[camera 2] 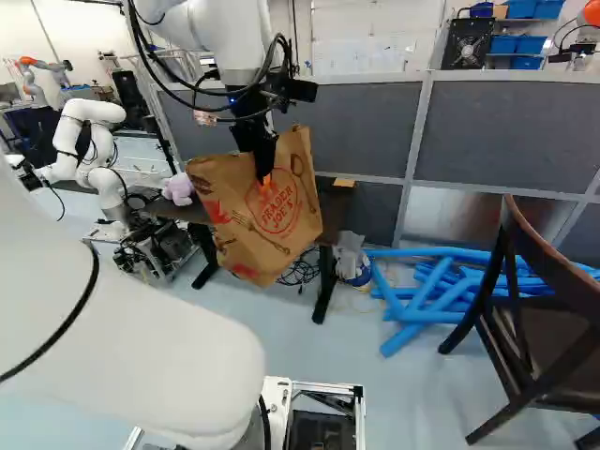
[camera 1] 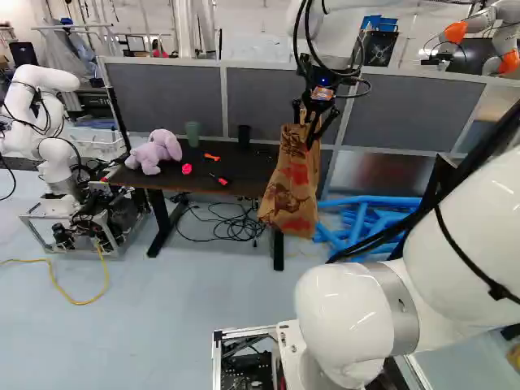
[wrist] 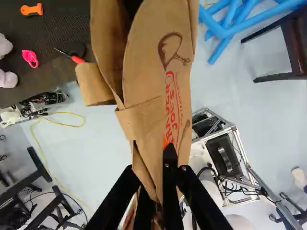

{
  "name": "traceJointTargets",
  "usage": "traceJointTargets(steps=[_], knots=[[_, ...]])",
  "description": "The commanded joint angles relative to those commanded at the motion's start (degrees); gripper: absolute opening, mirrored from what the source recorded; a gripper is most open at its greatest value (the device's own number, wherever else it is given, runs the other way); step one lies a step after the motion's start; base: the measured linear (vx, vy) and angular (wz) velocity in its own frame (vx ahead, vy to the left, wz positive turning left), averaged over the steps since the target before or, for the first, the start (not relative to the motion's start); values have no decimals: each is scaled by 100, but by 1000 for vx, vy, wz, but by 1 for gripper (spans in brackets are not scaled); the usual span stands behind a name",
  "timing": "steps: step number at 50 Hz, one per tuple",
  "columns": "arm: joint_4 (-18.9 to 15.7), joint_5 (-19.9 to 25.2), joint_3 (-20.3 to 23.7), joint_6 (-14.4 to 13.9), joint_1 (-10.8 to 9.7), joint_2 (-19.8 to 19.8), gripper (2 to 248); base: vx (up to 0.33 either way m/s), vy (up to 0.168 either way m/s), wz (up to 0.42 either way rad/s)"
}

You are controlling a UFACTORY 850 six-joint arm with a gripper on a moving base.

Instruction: Pick up the bag on the ground and place it on the table

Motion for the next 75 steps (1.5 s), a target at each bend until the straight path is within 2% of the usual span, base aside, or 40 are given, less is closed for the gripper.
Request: traceJointTargets(steps=[22,51,75], knots=[[0,0,0,0,0,0,23,156,-32,1],[0,0,0,0,0,0,23,151,31,132],[-184,0,-443,0,-138,-521,23,20,3,13]])
